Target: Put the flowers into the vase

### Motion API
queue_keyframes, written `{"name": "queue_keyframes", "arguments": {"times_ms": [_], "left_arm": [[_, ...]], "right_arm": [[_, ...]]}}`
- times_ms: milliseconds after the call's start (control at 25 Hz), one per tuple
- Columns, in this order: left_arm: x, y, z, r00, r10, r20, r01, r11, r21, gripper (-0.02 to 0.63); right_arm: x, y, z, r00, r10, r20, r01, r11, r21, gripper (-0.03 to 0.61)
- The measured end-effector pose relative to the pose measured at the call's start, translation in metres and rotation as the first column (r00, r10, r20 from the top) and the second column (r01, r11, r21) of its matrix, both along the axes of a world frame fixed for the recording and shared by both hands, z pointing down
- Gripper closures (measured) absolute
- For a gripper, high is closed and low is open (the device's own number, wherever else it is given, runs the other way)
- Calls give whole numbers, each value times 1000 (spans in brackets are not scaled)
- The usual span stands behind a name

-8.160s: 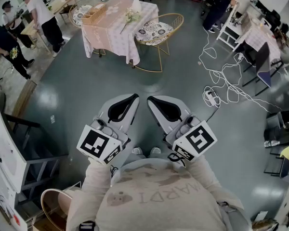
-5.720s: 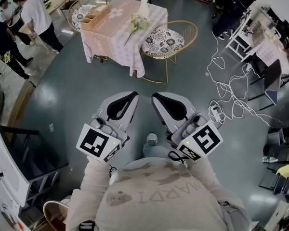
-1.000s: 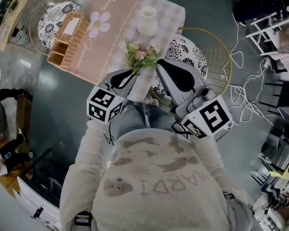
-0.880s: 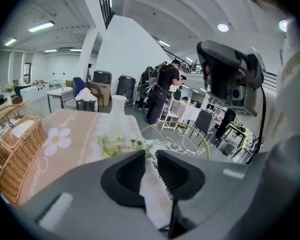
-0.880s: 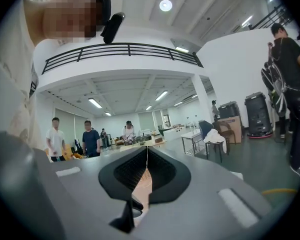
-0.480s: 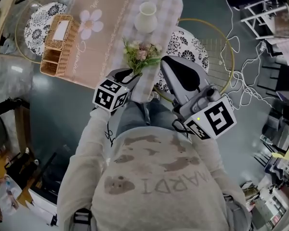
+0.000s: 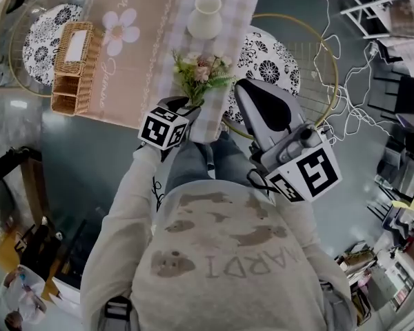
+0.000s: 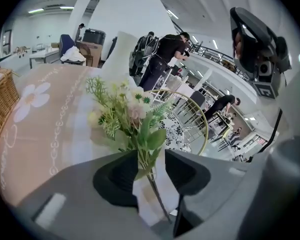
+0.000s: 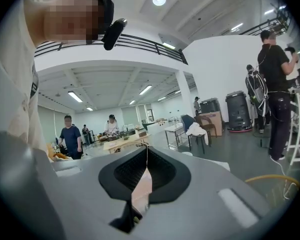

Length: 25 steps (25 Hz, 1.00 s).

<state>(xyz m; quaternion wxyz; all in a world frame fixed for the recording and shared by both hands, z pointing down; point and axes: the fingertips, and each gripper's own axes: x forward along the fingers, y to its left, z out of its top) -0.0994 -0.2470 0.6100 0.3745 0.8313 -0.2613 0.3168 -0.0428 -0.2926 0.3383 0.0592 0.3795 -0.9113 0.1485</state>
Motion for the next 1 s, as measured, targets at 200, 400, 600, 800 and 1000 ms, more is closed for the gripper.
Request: {"name": "queue_keyframes", "arguments": {"times_ms": [200,400,600,800,1000], "left_arm": [[7,0,19,1000,4,29,-2,999,-41,442],[7,-2,28,995,18,97,-11,998,-67,442],[4,-4,44,982,15,188,1,996,-85,445],[4,-5,51,968,16,250,7,996,-90,477],[3,-5,59,962,-6,272,40,992,-119,533]], "right_arm": [[5,2,8,1000,20,-10,-20,1000,-10,549],[6,4,7,999,31,-13,-31,999,-14,549],[8,3,13,999,36,-18,-37,999,-18,549],[9,5,10,999,35,-21,-35,999,-19,549],[9,3,14,999,25,-22,-26,999,-19,549]]}}
